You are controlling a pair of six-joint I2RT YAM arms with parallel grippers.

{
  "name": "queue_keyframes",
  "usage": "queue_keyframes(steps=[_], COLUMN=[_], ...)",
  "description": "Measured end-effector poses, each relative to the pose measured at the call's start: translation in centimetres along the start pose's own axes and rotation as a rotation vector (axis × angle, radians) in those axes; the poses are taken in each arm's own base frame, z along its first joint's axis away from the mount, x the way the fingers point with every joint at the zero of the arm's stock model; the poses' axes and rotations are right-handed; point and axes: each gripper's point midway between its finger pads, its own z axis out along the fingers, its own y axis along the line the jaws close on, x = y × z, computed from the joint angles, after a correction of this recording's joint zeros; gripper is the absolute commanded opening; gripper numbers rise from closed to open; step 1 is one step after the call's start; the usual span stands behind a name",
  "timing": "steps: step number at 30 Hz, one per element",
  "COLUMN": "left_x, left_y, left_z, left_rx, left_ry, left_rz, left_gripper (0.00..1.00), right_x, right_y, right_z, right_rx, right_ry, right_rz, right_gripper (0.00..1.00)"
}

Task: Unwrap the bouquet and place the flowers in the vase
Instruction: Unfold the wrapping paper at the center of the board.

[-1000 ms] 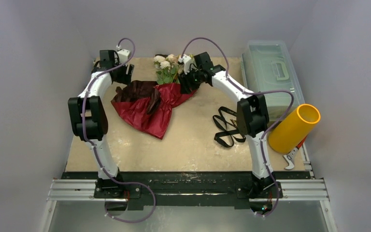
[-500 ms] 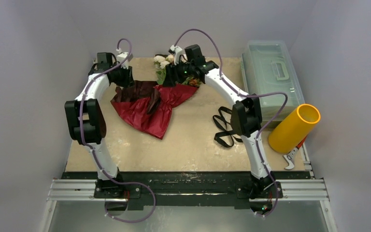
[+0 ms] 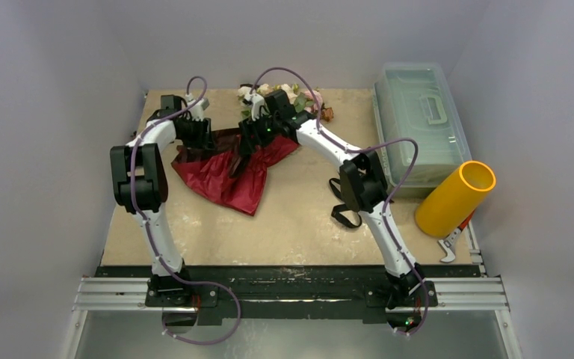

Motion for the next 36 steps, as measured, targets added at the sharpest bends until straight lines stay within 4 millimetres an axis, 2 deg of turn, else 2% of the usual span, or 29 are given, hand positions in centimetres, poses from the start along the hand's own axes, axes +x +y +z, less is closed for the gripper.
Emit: queue_keyframes(steps=[4, 9, 10, 13, 19, 21, 25, 28, 32, 34, 36], left_x=[0.1, 0.9, 1.2, 1.4, 1.4, 1.3, 1.1, 1.1, 0.9, 0.8, 0.8], left_y=[0.3, 1.2, 1.5, 2.2, 2.7, 2.9, 3.6, 3.8, 4.3, 4.6, 4.8], left_z=[0.2, 0.7, 1.0, 1.3, 1.3, 1.3, 1.3, 1.3, 1.3, 1.3, 1.3], left_rx=[-0.013, -0.054, -0.066, -0.093, -0.123, -0.138, -0.175, -0.189, -0.214, -0.227, -0.239], left_ry=[-0.002, 0.016, 0.026, 0.033, 0.033, 0.034, 0.036, 0.039, 0.040, 0.041, 0.041], left_rz=[-0.005, -0.009, -0.012, -0.015, -0.015, -0.013, -0.011, -0.009, -0.002, 0.003, 0.005], left_gripper=[0.45, 0.45, 0.45, 0.45, 0.43, 0.40, 0.40, 0.40, 0.40, 0.39, 0.38], right_x=[0.1, -0.9, -0.9, -0.3, 0.6, 0.5, 0.2, -1.4, -3.0, -2.4, -0.9], right_y=[0.0, -0.2, -0.4, -0.9, -0.9, -0.8, -0.2, 0.5, 0.2, -0.6, -1.7], right_z=[0.8, 1.9, 2.3, 2.9, 3.0, 2.5, -0.4, -4.1, -10.0, -12.6, -14.5], right_rx=[0.007, 0.014, 0.017, 0.031, 0.032, 0.034, 0.047, 0.064, 0.115, 0.159, 0.206], right_ry=[-0.008, -0.049, -0.053, -0.045, -0.015, -0.008, 0.019, 0.013, 0.001, 0.023, 0.072], right_rz=[0.008, 0.004, 0.007, 0.016, 0.015, 0.001, -0.017, -0.057, -0.104, -0.113, -0.111], right_gripper=[0.76, 0.77, 0.75, 0.55, 0.00, 0.00, 0.00, 0.00, 0.00, 0.00, 0.00])
